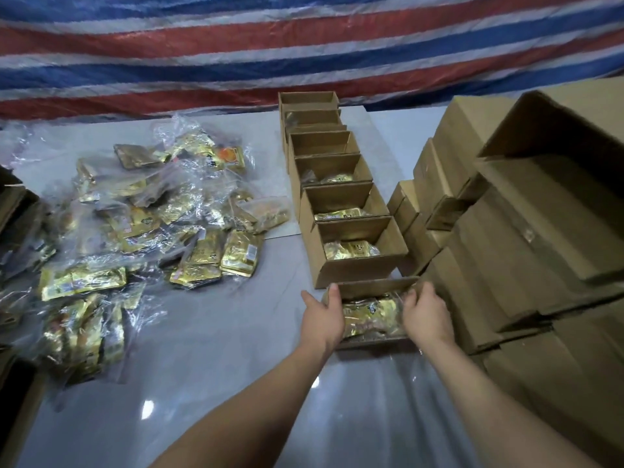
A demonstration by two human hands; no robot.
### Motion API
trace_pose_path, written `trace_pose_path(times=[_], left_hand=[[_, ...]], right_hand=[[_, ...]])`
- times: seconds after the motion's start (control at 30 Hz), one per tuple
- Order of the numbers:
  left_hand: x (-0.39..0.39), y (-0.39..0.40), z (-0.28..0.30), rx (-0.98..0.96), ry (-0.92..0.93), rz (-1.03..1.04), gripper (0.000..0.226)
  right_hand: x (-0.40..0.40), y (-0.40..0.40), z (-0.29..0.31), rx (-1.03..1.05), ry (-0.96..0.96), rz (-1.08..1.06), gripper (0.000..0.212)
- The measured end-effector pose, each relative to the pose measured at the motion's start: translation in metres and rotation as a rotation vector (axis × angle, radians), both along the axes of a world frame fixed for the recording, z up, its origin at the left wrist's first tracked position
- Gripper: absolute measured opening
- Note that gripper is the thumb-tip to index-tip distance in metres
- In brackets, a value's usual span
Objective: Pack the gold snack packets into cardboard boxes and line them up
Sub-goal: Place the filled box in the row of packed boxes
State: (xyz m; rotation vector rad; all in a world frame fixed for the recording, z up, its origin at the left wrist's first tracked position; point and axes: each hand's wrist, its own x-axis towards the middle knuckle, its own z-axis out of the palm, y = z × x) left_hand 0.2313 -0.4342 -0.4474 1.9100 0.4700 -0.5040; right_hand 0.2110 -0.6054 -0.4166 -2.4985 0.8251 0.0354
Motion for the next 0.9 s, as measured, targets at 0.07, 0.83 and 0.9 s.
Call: trace_pose_path(times=[0.07,0.83,0.9], left_hand=[[0.015,-0.011,0.0,-0.003,-0.015,0.016,0.087],[0.076,-0.017,-0.004,0.034,-0.133,0.045,0.063],[0.078,-0.015,-0.003,0.038,-0.141,0.044,0.058]], right_hand=[[0.019,-0.011,0.0,0.002,-0.024,0.032,0.009],[0.1,-0.017,-0.005,-0.162,-0.003,0.163,0.016],[0.1,-0.018,-0.006,-0.156,-0.023,0.157,0.014]])
